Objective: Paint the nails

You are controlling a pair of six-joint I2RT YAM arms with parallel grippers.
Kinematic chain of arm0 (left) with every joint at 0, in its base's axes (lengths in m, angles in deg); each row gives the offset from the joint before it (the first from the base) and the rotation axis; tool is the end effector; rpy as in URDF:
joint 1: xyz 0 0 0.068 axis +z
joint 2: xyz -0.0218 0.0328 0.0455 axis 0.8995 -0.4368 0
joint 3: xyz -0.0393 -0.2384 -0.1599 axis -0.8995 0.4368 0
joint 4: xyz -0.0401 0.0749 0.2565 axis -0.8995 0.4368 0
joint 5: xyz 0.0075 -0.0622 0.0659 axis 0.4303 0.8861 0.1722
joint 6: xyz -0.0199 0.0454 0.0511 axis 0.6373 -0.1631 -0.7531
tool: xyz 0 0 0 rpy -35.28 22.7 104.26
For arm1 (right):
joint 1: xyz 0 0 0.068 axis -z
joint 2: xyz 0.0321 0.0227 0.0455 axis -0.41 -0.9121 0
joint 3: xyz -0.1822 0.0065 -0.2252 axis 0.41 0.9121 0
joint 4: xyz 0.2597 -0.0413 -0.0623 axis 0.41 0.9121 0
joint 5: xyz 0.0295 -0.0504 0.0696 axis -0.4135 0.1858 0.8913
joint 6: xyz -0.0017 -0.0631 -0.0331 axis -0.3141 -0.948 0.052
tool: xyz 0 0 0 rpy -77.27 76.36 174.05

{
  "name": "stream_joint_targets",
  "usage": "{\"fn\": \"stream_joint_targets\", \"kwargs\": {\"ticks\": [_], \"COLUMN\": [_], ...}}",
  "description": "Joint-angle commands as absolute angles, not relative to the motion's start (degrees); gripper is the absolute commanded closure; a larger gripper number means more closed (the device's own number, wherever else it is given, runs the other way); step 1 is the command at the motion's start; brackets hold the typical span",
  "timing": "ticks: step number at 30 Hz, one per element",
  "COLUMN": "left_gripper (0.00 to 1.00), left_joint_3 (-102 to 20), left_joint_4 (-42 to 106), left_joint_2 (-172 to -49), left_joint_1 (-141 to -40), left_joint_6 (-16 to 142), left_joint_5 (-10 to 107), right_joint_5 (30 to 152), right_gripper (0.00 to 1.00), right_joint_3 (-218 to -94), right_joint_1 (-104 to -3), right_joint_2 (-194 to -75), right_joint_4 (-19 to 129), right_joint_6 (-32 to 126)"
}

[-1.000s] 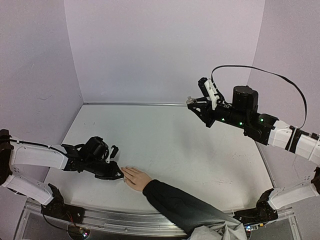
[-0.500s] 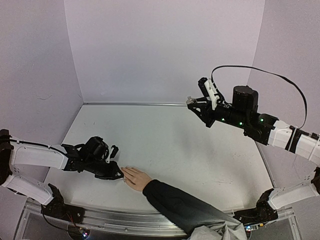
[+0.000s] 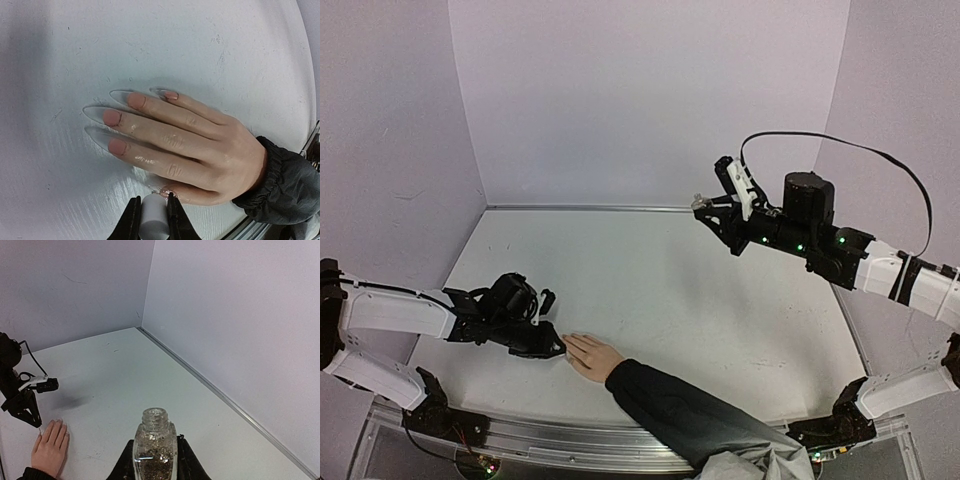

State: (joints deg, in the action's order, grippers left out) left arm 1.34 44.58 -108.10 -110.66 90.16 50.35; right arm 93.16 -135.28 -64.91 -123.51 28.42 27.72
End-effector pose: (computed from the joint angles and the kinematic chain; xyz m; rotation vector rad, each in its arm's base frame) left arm 0.1592 -0.1832 0.1444 0.2541 2.6850 -0.7702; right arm 0.2333 0.2137 0.3929 -0.7572 1.1940 0.5284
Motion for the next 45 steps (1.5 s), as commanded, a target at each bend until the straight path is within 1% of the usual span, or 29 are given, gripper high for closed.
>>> {"fn": "stream_joint_targets", "kwargs": {"ticks": [1,8,14,30,45], "left_gripper": [1.00,1.00,1.00,1.00,1.00], "left_joint_3": [0.2,1.3,1.6,-0.9,-0.9], "left_joint_4": [42.4,43.0,45.8,45.3,42.9], "left_joint_2": [-106.5,-103.5,-102.0,-106.5,-106.7], "left_joint_1": [-110.9,-110.9,-110.9,-111.0,-111.0], "left_joint_6": [90.4,91.0,91.6,89.8,89.3], "left_joint_5": [48.3,47.0,48.2,53.2,53.5], "right_joint_5": [93.6,93.6,93.9,94.0,93.8], "right_gripper": [1.00,1.00,1.00,1.00,1.00], "right_joint_3": [-136.0,-136.2,-136.1,-136.0,-135.9], "right_joint_1": [-65.2,-65.2,-65.2,-65.2,-65.2], "right_joint_2": [-123.4,-123.4,-123.1,-122.8,-123.3], "right_joint_4": [24.4,24.5,24.5,24.4,24.5], "right_joint_6": [27.7,27.7,27.8,27.7,27.7]}}
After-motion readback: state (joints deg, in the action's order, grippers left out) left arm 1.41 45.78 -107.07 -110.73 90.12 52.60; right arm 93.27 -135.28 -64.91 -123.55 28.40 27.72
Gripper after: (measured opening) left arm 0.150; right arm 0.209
